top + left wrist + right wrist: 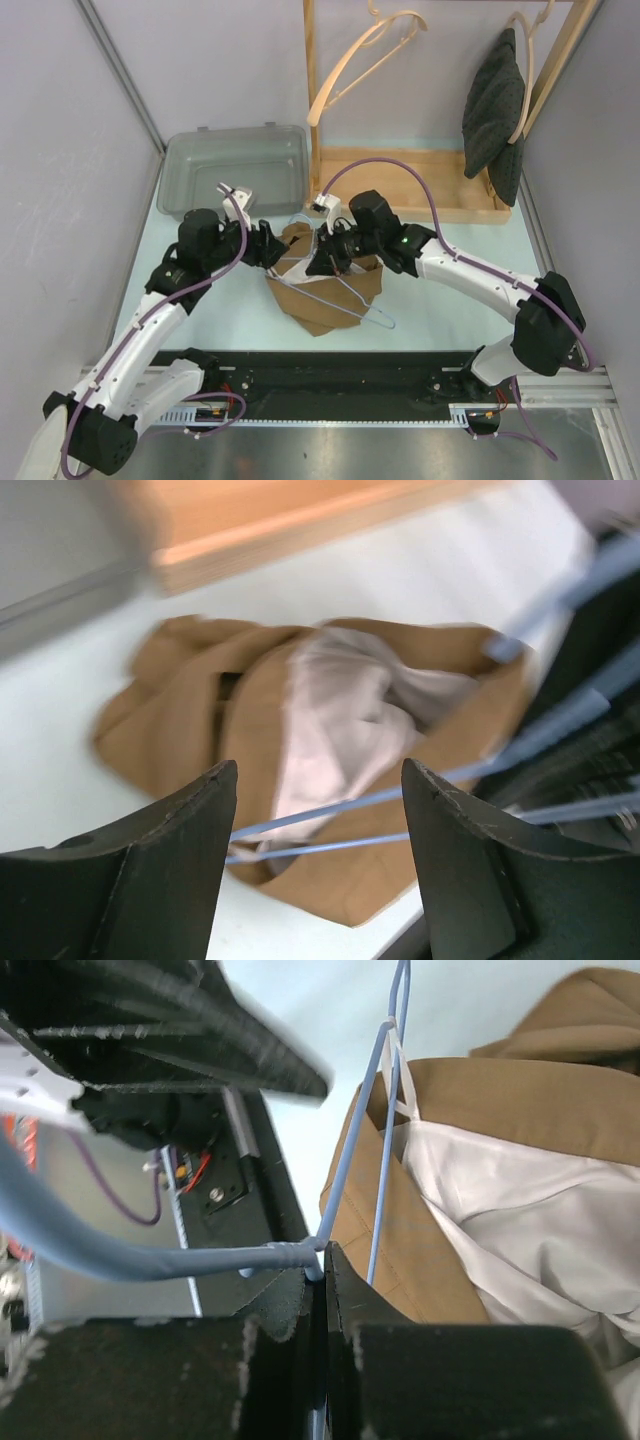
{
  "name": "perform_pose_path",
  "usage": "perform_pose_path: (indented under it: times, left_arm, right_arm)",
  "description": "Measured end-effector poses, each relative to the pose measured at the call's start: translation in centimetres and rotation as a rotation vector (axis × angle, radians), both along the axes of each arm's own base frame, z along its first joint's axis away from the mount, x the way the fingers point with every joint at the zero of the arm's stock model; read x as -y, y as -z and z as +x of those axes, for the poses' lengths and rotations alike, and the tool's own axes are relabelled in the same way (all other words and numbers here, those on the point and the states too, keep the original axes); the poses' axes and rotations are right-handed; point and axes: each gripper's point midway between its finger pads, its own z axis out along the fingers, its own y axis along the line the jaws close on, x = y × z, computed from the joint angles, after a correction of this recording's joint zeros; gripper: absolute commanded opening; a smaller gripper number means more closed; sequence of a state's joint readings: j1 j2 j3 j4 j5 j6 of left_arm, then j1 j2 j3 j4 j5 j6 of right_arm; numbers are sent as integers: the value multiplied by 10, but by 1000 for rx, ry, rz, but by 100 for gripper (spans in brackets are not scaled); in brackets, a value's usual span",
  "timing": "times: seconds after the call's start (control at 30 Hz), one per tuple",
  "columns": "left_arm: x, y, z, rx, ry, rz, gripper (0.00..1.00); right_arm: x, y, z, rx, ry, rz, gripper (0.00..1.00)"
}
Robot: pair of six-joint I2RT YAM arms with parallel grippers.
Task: Place the skirt on the hanger
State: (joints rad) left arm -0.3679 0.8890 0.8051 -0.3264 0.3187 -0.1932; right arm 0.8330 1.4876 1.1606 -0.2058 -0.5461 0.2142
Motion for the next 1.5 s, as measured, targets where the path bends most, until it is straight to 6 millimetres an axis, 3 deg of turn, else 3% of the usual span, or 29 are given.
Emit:
perform_pose_path:
  times: [0.23, 0.37, 0.57, 0.83, 1.1, 1.2, 1.23, 1.3, 1.33, 1.4, 1.5]
  left_arm:
    - [38, -19, -57, 35, 423, -73, 68]
    - [48, -24, -75, 31, 562, -114, 67]
    - [55, -13, -78, -38, 618, -138, 66]
    - [57, -2, -74, -85, 620, -137, 54]
    - [60, 8, -75, -112, 625, -132, 54]
    - [61, 13, -75, -125, 626, -130, 46]
    - [61, 14, -75, -126, 626, -128, 37]
    - [60, 16, -74, -128, 620, -125, 27]
    - [61, 17, -74, -125, 622, -125, 14]
    - [61, 17, -76, -116, 632, -128, 2]
    - [63, 15, -84, -90, 665, -132, 0]
  right_arm:
    - [19, -18, -15, 12, -164, 64, 0]
    - [24, -19, -25, 10, -226, 72, 0]
    - [27, -16, -35, -3, -280, 70, 0]
    - [31, -12, -42, 4, -320, 60, 0]
    - [29, -14, -41, 5, -332, 64, 0]
    - [28, -15, -40, 4, -333, 70, 0]
    - [27, -16, -40, 3, -334, 73, 0]
    - [25, -17, -38, 0, -334, 82, 0]
    - [24, -17, -37, -4, -331, 83, 0]
    - [24, -15, -33, -14, -315, 79, 0]
    - [23, -10, -23, -29, -283, 72, 0]
